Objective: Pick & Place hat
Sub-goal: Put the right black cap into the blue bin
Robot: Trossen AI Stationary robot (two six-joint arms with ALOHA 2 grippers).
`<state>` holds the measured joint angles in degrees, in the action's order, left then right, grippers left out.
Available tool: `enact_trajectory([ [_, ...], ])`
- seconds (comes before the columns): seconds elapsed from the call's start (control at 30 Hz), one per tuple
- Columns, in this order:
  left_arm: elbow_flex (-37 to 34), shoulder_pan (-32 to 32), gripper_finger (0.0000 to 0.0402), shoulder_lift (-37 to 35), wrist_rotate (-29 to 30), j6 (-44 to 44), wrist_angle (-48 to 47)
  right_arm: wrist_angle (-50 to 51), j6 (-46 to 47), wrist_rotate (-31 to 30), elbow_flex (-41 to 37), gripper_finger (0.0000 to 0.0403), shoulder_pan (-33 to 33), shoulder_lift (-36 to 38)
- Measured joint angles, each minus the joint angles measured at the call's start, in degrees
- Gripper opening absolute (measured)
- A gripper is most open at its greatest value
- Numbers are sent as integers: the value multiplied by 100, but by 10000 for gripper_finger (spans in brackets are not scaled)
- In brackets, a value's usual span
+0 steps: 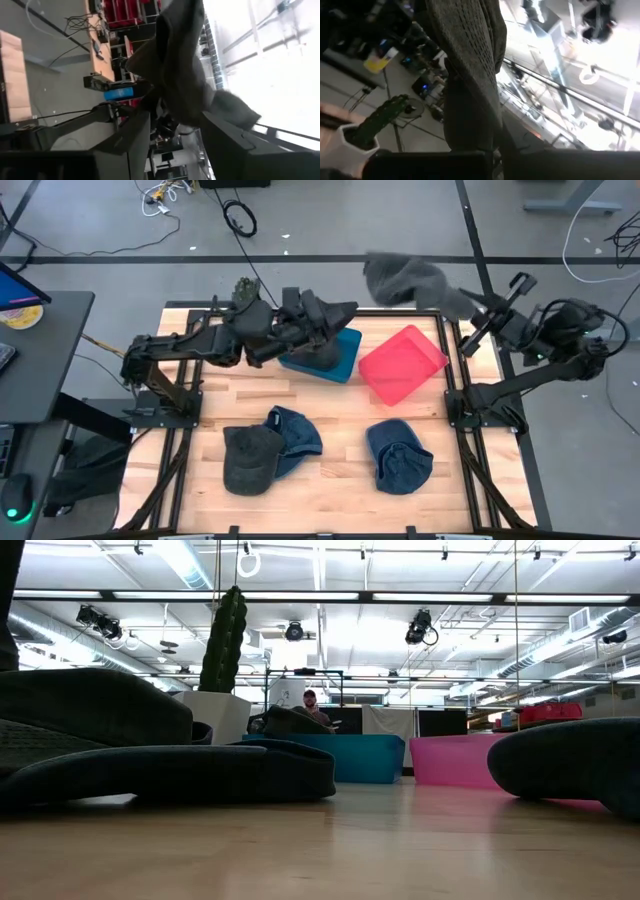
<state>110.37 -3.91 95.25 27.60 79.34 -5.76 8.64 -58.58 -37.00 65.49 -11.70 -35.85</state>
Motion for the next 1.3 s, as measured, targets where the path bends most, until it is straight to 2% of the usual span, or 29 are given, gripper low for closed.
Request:
enact_trajectory([
  [0.17,0,-2,177,7,88,283,16,101,-329,71,0,6,-2,0],
  [0.5,2,-52,177,113,113,547,437,79,-392,584,0,6,-2,-74],
  [0.7,4,-61,177,200,-289,1000,535,-57,-543,663,0,6,-2,-200],
  [1.03,0,-80,177,237,-226,987,917,-18,-548,665,0,6,-2,-377],
  [1.3,0,-76,177,236,-225,644,1008,138,-532,665,0,6,-2,-495],
])
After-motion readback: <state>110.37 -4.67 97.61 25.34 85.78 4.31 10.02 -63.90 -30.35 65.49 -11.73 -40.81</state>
